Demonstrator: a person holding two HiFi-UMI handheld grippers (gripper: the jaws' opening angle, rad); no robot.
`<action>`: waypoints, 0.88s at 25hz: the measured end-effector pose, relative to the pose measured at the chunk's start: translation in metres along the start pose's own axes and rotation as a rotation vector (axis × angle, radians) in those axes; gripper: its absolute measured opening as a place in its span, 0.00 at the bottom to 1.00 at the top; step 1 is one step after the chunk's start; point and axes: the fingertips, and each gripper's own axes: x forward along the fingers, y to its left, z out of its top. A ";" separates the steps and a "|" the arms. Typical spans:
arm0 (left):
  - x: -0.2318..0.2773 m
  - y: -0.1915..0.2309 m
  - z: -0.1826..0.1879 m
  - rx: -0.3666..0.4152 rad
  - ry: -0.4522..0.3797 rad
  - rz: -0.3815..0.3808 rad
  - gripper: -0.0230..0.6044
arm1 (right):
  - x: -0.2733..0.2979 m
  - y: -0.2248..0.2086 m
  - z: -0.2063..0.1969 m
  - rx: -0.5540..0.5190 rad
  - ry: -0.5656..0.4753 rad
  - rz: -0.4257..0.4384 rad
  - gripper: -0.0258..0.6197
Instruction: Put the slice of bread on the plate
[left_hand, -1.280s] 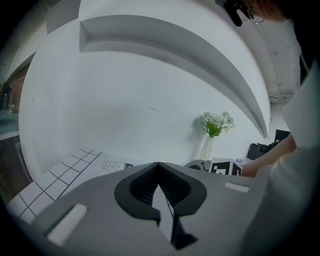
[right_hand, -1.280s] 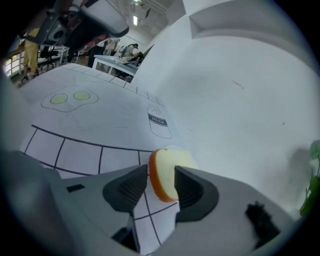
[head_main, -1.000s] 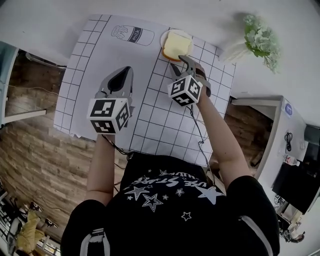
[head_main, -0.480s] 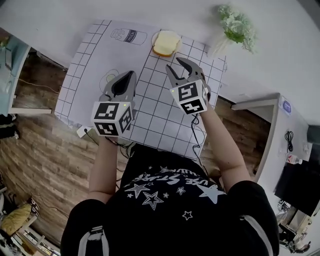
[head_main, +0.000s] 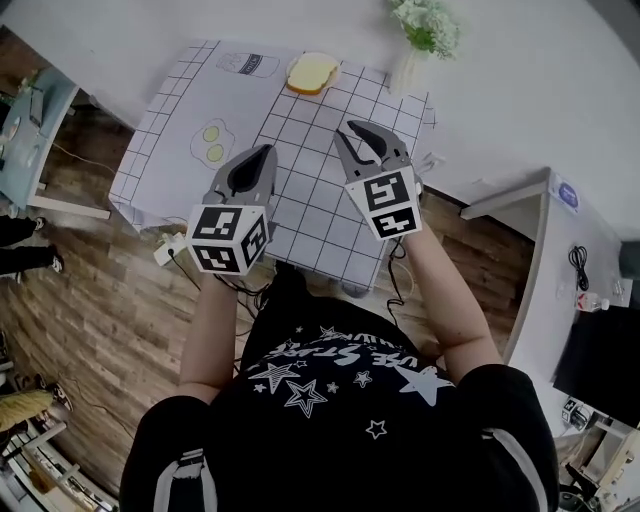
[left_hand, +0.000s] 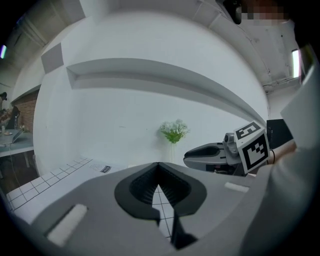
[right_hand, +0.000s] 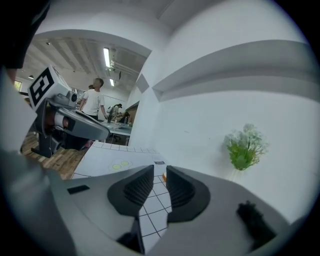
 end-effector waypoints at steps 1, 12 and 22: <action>-0.006 -0.011 -0.001 0.004 -0.002 0.001 0.05 | -0.012 0.002 -0.001 -0.004 -0.006 0.003 0.16; -0.071 -0.101 -0.030 0.022 0.012 0.040 0.05 | -0.118 0.017 -0.023 0.157 -0.069 0.071 0.08; -0.096 -0.132 -0.051 0.024 0.058 0.045 0.05 | -0.149 0.024 -0.045 0.255 -0.078 0.077 0.06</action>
